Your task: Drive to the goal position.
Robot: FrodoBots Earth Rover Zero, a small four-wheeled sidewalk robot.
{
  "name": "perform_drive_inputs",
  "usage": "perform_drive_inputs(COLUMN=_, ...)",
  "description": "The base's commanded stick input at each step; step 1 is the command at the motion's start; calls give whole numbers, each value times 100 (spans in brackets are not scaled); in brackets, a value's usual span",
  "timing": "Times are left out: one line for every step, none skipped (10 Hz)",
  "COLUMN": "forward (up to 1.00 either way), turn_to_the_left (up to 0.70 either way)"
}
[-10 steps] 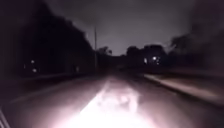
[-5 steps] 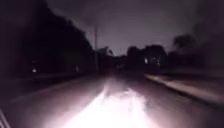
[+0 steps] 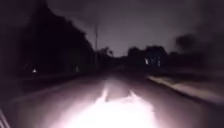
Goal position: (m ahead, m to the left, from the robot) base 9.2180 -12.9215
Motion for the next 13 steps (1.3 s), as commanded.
perform_drive_inputs(forward=70, turn_to_the_left=0)
perform_drive_inputs(forward=70, turn_to_the_left=0)
perform_drive_inputs(forward=70, turn_to_the_left=0)
perform_drive_inputs(forward=70, turn_to_the_left=0)
perform_drive_inputs(forward=70, turn_to_the_left=0)
perform_drive_inputs(forward=70, turn_to_the_left=0)
perform_drive_inputs(forward=70, turn_to_the_left=0)
perform_drive_inputs(forward=70, turn_to_the_left=0)
perform_drive_inputs(forward=70, turn_to_the_left=0)
perform_drive_inputs(forward=70, turn_to_the_left=0)
perform_drive_inputs(forward=70, turn_to_the_left=0)
perform_drive_inputs(forward=70, turn_to_the_left=0)
perform_drive_inputs(forward=70, turn_to_the_left=0)
